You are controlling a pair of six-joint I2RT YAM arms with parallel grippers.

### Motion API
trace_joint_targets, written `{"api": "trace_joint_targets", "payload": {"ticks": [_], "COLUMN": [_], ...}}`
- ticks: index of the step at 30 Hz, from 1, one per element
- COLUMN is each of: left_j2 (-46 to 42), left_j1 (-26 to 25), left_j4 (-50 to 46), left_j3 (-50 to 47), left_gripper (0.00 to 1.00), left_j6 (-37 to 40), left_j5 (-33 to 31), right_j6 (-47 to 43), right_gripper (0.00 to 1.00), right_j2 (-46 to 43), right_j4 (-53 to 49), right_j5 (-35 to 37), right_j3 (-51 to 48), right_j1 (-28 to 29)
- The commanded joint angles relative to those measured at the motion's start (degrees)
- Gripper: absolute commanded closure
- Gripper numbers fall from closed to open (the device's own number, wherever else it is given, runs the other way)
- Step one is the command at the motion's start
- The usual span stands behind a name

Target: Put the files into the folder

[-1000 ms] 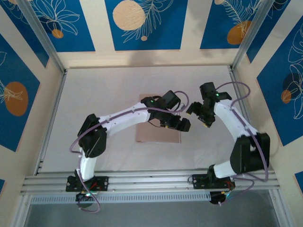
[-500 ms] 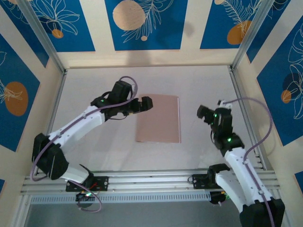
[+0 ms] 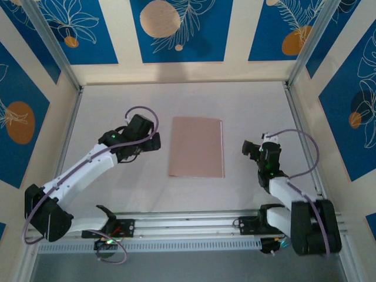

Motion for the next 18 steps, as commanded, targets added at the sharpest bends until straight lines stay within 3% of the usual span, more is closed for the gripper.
{"api": "trace_joint_targets", "payload": {"ticks": [1,5,10,13,18], "left_j2": [-3.73,-8.34,-14.05,-16.45,-13.82], "left_j1": [0.5,0.49,0.48,1.4,12.97], "left_j4": [-0.57,2.18,7.23,12.54,24.68], "left_j3": [-3.38,-7.99,-13.99,-17.4,-22.26], "left_gripper": [0.0,0.0,0.0,0.0,0.0], "left_j6": [3.15,4.3,9.5,16.79,25.33], "left_j5": [-5.46,-8.92,-13.88,-17.75,-11.53], "right_j6": [-2.06,-5.24,-4.42,-4.13,-4.73], "right_gripper": [0.01,0.01,0.01,0.01,0.01], "right_j2": [7.98,17.12,15.97,16.11,16.71], "right_j4": [14.87,21.75,21.15,19.74,17.64], "right_j5": [-5.18,-9.16,-9.03,-8.35,-4.66], "right_j3": [4.52,5.64,5.02,5.73,7.36], "right_j1": [-1.17,-0.05,-0.62,-0.64,1.01]}}
